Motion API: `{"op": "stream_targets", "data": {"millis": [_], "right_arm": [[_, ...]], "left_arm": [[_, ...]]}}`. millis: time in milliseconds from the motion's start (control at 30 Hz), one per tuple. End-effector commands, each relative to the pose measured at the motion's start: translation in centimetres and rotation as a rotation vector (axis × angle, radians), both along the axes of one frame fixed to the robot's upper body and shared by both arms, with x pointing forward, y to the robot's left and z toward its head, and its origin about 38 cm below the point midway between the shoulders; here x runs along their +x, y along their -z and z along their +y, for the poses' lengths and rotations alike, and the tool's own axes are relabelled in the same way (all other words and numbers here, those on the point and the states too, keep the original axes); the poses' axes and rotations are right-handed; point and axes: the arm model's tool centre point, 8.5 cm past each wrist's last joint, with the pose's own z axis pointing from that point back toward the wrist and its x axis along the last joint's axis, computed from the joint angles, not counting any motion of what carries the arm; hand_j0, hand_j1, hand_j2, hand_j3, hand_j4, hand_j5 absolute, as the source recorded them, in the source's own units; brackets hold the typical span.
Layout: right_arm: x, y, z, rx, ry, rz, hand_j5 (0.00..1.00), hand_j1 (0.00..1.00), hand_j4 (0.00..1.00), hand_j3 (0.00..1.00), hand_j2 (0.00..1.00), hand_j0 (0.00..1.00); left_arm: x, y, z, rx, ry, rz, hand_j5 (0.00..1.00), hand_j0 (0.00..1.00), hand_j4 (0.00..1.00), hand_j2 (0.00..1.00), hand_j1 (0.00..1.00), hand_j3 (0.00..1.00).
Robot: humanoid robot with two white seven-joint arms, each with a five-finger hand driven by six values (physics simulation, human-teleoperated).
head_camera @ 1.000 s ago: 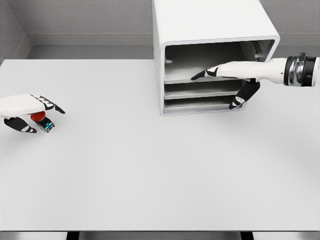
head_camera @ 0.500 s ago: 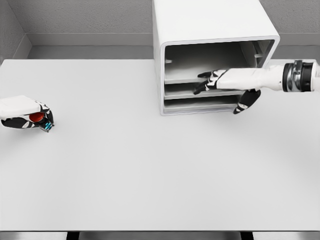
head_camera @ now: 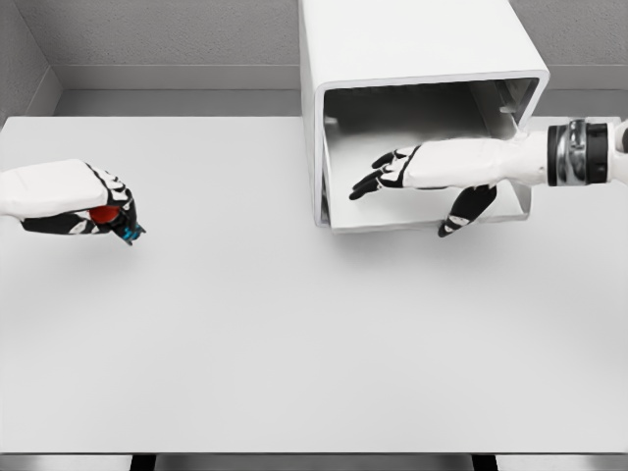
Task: Slide open multi-storey tabletop storage cabinets and put open load switch and slide close multi-storey tabletop storage cabinets
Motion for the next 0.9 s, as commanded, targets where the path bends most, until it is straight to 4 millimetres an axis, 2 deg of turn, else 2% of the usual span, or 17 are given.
{"op": "stream_targets", "data": {"millis": [0,67,133,167,400,700,867], "right_arm": [[-1.2,-0.5,-1.1,0.014,-0.049,-0.009,1.0,1.0,1.0,1.0,1.0,1.0],[-2.9,-0.4,-2.5,-0.011,-0.048,0.001,1.0,1.0,1.0,1.0,1.0,1.0],[-3.5,-0.3,-4.6,-0.024,-0.002,0.021,1.0,1.0,1.0,1.0,1.0,1.0],[-3.6,-0.4,-5.0,-0.016,0.008,0.029,1.0,1.0,1.0,1.0,1.0,1.0],[-4.2,0.4,-5.2,0.001,0.01,0.07,1.0,1.0,1.0,1.0,1.0,1.0],[-4.4,0.9,-5.3,-0.004,0.013,0.082,1.0,1.0,1.0,1.0,1.0,1.0],[-3.2,1.0,-5.7,-0.008,0.138,0.127,1.0,1.0,1.0,1.0,1.0,1.0]], "left_arm": [[-1.0,-1.6,-1.2,-0.021,0.05,-0.02,0.48,0.48,0.48,0.48,0.48,0.48],[-1.2,-2.1,-1.7,-0.024,0.067,-0.033,0.48,0.48,0.48,0.48,0.48,0.48],[-1.3,-3.0,-2.3,-0.042,0.091,-0.05,0.48,0.48,0.48,0.48,0.48,0.48],[-1.5,-3.3,-2.6,-0.049,0.102,-0.055,0.48,0.48,0.48,0.48,0.48,0.48],[-1.9,-5.8,-4.3,-0.08,0.161,-0.108,0.48,0.48,0.48,0.48,0.48,0.48],[-1.7,-6.4,-4.7,-0.094,0.171,-0.124,0.49,0.49,0.49,0.49,0.49,0.49],[-1.5,-6.2,-5.6,-0.124,0.191,-0.129,0.5,0.5,0.5,0.5,0.5,0.5]]}}
